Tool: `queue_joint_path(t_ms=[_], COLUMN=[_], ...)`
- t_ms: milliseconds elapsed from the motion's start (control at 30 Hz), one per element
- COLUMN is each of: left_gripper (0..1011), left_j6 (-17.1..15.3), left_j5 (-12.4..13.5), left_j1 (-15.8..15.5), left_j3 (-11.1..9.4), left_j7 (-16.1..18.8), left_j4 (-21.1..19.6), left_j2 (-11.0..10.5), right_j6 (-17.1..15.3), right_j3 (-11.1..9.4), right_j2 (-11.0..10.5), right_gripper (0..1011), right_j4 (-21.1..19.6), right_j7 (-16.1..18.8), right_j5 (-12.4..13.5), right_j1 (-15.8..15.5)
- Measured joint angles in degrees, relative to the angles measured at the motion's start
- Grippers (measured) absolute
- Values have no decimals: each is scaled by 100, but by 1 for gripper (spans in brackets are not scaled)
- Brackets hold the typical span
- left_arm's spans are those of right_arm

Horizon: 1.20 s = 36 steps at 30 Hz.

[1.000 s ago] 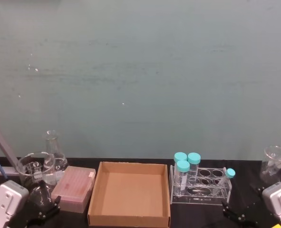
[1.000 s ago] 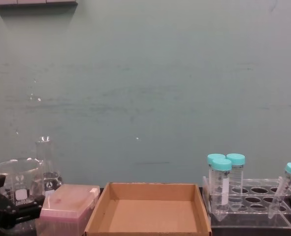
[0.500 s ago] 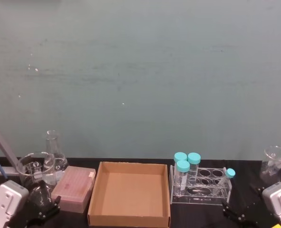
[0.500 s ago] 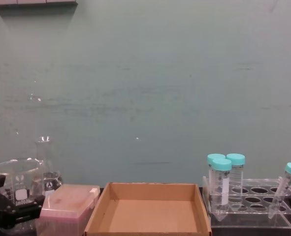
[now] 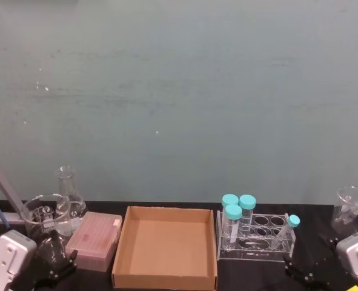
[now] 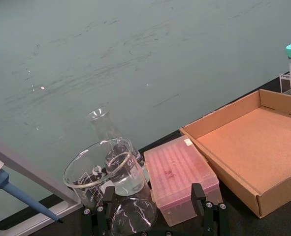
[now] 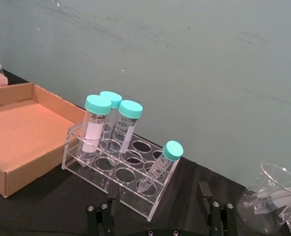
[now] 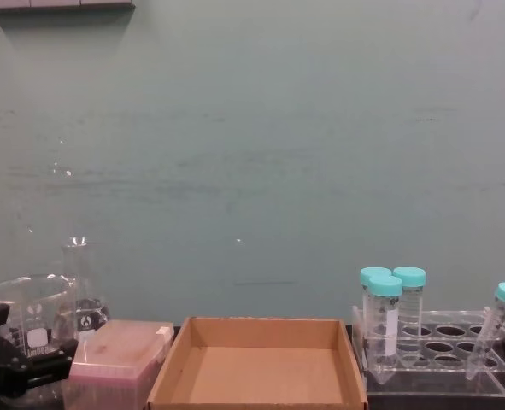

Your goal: Use the right hand to move the test tube from the test tube rack into the box.

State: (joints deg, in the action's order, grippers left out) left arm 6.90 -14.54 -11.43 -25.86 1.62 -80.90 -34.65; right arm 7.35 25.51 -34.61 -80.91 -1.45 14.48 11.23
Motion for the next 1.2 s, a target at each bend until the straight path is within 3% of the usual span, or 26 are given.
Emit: queue_joint_path(t_ms=[367, 800, 1200], left_gripper=[1000, 1000, 1000], left_j6=[0, 0, 0], left_j5=[0, 0, 0], left_j1=[0, 0, 0], left_j3=[0, 0, 0], left_j7=[0, 0, 0], left_j4=[0, 0, 0], left_j2=[0, 0, 0], right_j6=[54, -728, -1095], right_j3=[-219, -578, -651], right_j2=[162, 729, 1067], right_gripper=[1003, 1003, 1003], right_j4=[52, 597, 1025], right_j7=[284, 754, 1056], right_j5=[121, 798, 885], right_j1=[43, 654, 1013])
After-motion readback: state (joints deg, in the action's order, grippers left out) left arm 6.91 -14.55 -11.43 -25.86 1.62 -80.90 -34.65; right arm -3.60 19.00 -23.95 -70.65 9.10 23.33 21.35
